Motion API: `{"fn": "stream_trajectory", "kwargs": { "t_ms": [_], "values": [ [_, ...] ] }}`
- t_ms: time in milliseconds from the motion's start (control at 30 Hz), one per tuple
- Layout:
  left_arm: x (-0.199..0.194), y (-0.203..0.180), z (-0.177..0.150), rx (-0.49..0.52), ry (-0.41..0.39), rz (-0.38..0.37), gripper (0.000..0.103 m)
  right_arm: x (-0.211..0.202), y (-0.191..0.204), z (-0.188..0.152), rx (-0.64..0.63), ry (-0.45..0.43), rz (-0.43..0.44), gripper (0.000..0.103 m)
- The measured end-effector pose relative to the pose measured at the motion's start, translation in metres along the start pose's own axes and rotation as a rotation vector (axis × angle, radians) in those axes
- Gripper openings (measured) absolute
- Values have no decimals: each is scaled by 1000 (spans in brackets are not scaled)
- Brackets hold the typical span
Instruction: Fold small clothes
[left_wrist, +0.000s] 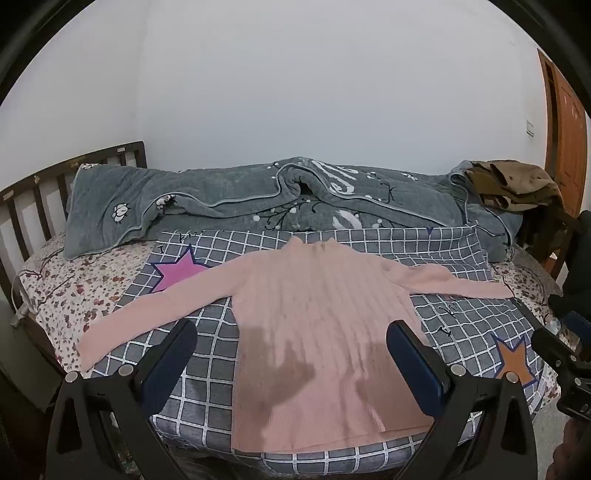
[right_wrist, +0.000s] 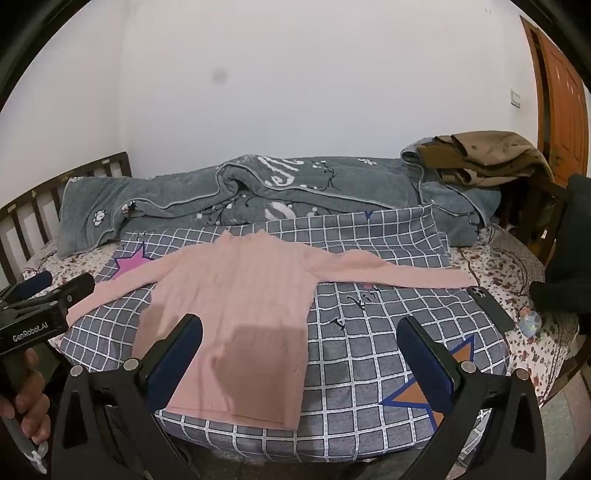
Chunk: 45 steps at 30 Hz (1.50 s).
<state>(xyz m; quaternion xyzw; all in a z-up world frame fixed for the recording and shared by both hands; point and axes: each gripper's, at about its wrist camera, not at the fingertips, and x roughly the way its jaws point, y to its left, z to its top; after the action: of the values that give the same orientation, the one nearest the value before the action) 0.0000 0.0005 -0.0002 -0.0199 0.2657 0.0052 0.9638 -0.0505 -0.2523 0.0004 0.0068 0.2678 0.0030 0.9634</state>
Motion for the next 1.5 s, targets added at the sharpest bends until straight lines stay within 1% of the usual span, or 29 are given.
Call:
{"fn": "stream_trajectory", "kwargs": {
  "t_ms": [467, 533, 633, 867, 967, 1033, 1167, 1233, 1267, 1433, 1500],
  "values": [
    [-1, 0, 1, 5, -7, 3, 103, -6, 4, 2, -14, -12, 2, 103],
    [4, -6, 6, 4, -8, 2, 103, -6, 4, 2, -12, -12, 5, 103],
    [0, -8, 3, 7, -14, 4, 103, -7, 4, 2, -12, -12, 4, 103],
    [-6, -3, 5, 9, -17, 5, 103, -7, 6, 2, -16, -14, 5, 103],
    [-7, 0, 4, -6, -10, -2, 103, -7, 7, 3, -18, -13, 6, 103],
    [-8, 3, 4, -17, -19, -12, 103, -7, 7, 3, -18, -12, 8, 103],
    [-9, 5, 4, -21, -23, -9, 103, -8, 9, 3, -15, -10, 13, 103],
    [-9, 6, 4, -20, -17, -13, 103, -8, 9, 3, -17, -10, 12, 103],
    [-8, 4, 4, -2, 2, -2, 103, -8, 10, 3, -18, -11, 10, 103],
    [-6, 1, 3, 18, 14, 18, 103, -7, 11, 3, -17, -8, 11, 103],
    [-5, -1, 5, 42, 54, 33, 103, -6, 11, 4, -19, -4, 13, 103]
  ]
}}
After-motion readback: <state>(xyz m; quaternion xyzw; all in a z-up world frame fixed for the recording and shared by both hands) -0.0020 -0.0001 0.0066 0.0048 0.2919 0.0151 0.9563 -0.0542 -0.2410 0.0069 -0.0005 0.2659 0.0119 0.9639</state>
